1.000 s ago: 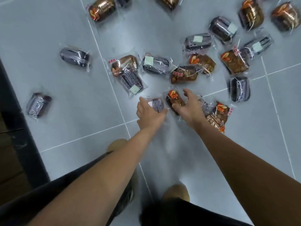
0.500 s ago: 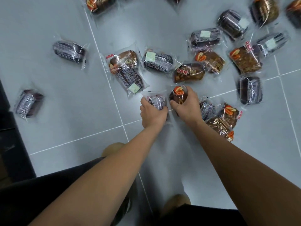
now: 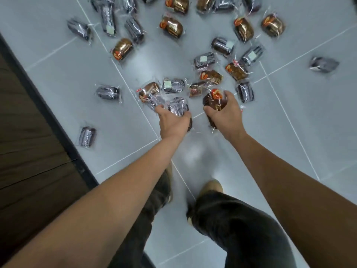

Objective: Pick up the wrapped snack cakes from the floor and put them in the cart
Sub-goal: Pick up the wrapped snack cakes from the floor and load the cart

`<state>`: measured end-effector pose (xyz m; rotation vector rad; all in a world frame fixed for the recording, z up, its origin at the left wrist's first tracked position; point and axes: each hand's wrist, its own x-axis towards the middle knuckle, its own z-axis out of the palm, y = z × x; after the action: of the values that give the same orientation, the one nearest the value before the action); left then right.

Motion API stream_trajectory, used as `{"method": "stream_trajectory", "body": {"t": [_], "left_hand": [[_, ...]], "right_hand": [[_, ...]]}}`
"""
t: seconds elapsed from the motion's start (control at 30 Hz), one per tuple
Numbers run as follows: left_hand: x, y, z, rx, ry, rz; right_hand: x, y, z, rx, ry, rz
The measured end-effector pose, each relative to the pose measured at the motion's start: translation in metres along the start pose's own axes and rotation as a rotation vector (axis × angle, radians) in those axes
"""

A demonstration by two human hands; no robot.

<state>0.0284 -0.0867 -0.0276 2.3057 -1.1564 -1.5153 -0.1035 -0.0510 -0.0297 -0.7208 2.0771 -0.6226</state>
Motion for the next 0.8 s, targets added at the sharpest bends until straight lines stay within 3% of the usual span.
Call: {"method": "stream_trajectory", "body": {"t": [0.17, 0.47, 0.8], "left_hand": [[-0.086, 0.083, -0.053, 0.008, -0.166, 0.146], [-0.232, 0.217, -0.118, 0.260, -0.433, 0.426], [-0.408, 0.247, -0.110, 0.393, -0.666, 0.652]], "right_hand": [[-0.077, -0.062, -0.083, 0.148, 0.140, 0.090], [-0.209, -0.154, -0.207, 0.413, 0.428, 0.167], [-0.361, -0.157, -0.308, 0.620, 0.784, 0.204]]}}
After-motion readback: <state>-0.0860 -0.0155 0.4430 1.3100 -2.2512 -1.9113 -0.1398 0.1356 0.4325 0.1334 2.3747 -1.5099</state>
